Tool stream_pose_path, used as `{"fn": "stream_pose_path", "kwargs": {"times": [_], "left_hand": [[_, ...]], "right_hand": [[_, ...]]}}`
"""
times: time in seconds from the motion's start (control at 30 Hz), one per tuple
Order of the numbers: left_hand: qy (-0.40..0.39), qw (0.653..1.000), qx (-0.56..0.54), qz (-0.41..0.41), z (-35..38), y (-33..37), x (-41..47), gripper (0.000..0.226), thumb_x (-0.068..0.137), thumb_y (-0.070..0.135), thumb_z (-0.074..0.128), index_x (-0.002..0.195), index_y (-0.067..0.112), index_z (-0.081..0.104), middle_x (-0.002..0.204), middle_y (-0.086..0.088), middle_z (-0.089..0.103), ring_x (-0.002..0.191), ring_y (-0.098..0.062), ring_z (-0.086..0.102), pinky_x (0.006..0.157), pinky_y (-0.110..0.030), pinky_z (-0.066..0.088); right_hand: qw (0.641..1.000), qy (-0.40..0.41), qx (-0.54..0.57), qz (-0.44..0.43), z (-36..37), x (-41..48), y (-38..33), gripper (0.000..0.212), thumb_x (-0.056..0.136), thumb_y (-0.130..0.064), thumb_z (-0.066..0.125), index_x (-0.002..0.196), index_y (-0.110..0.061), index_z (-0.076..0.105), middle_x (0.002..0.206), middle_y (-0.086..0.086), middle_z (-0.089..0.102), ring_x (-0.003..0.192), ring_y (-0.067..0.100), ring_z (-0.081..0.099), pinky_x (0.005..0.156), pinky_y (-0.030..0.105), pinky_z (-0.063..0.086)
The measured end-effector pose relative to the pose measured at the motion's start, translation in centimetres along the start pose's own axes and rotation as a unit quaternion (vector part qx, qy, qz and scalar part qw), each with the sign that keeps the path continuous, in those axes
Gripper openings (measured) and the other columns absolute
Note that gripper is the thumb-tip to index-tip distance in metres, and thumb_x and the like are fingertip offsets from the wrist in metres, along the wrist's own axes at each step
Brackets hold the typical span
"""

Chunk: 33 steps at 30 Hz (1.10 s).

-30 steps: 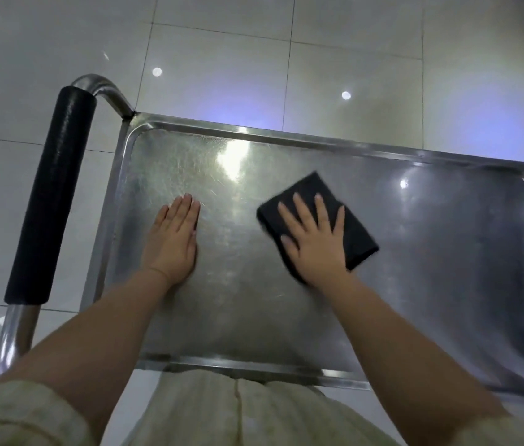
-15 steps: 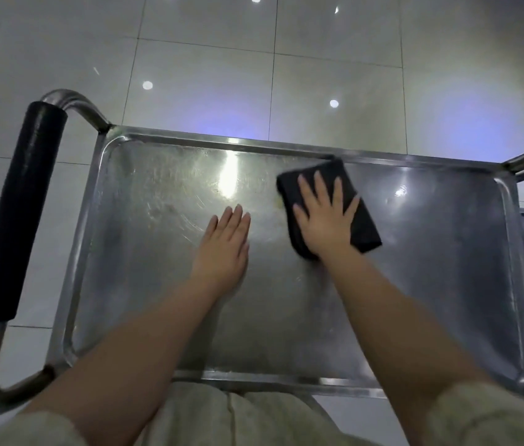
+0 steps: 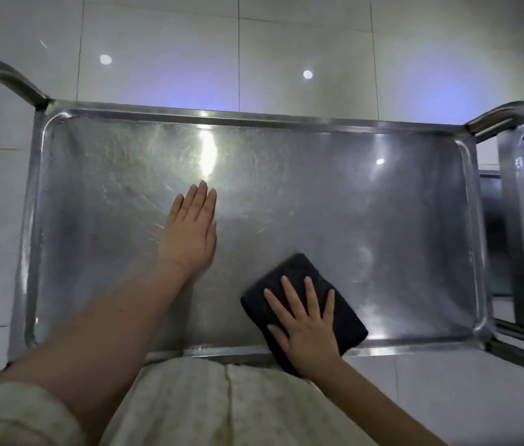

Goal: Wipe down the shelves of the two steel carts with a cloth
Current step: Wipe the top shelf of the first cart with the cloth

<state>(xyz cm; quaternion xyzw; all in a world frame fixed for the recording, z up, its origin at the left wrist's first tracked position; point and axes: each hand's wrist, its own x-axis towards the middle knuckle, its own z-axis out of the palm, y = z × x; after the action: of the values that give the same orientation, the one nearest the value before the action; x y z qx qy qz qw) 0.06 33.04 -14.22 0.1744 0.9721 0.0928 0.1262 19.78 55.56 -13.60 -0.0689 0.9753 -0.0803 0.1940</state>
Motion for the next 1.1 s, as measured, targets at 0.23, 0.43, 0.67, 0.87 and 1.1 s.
{"fn": "stream_pose_path", "kwargs": {"times": [0.23, 0.43, 0.67, 0.87, 1.1], "left_hand": [[0.014, 1.0, 0.002, 0.006, 0.5, -0.3, 0.2, 0.059, 0.098, 0.031, 0.016, 0.151, 0.005, 0.021, 0.158, -0.014, 0.017, 0.148, -0.027, 0.011, 0.121, -0.041, 0.002], [0.02, 1.0, -0.005, 0.007, 0.6, -0.4, 0.2, 0.059, 0.097, 0.03, 0.018, 0.15, 0.004, 0.024, 0.157, -0.015, 0.02, 0.147, -0.028, 0.014, 0.12, -0.041, 0.003], [0.01, 1.0, -0.003, 0.0, 0.1, 0.0, 0.1, 0.059, 0.097, 0.029, 0.021, 0.151, 0.005, 0.021, 0.159, -0.013, 0.015, 0.148, -0.027, 0.01, 0.12, -0.041, 0.002], [-0.002, 1.0, -0.008, 0.001, -1.3, 0.1, -0.1, 0.055, 0.101, 0.023, 0.029, 0.152, 0.006, 0.017, 0.16, -0.014, 0.011, 0.148, -0.028, 0.005, 0.12, -0.043, 0.001], [0.03, 0.999, -0.011, 0.017, -3.9, -2.6, -4.5, 0.053, 0.1, 0.025, 0.023, 0.152, 0.011, 0.02, 0.16, -0.01, 0.011, 0.148, -0.027, 0.001, 0.12, -0.042, -0.001]], "right_hand": [[0.983, 0.074, 0.025, 0.164, -9.1, 23.0, 6.9, 0.059, 0.099, -0.058, 0.015, 0.151, -0.043, -0.008, 0.164, -0.005, -0.008, 0.148, 0.034, -0.012, 0.11, 0.069, -0.008], [0.987, 0.066, -0.008, 0.149, -8.3, 21.0, 7.2, 0.059, 0.098, -0.059, 0.01, 0.151, -0.042, -0.009, 0.164, -0.005, -0.007, 0.148, 0.032, -0.01, 0.112, 0.067, -0.004], [0.998, 0.034, -0.033, 0.047, 1.4, -3.0, 2.5, 0.059, 0.1, -0.056, 0.024, 0.155, -0.035, 0.015, 0.163, 0.001, 0.008, 0.148, 0.04, 0.008, 0.108, 0.073, 0.012], [0.994, -0.001, -0.03, 0.103, -0.3, -0.5, 0.4, 0.06, 0.097, -0.054, 0.028, 0.153, -0.034, 0.021, 0.16, 0.003, 0.024, 0.145, 0.041, 0.019, 0.11, 0.072, 0.013], [0.983, 0.0, 0.01, 0.185, -0.4, 2.7, -5.4, 0.062, 0.097, -0.056, 0.013, 0.154, -0.035, 0.005, 0.162, 0.0, 0.004, 0.148, 0.037, -0.003, 0.111, 0.069, -0.002]]}}
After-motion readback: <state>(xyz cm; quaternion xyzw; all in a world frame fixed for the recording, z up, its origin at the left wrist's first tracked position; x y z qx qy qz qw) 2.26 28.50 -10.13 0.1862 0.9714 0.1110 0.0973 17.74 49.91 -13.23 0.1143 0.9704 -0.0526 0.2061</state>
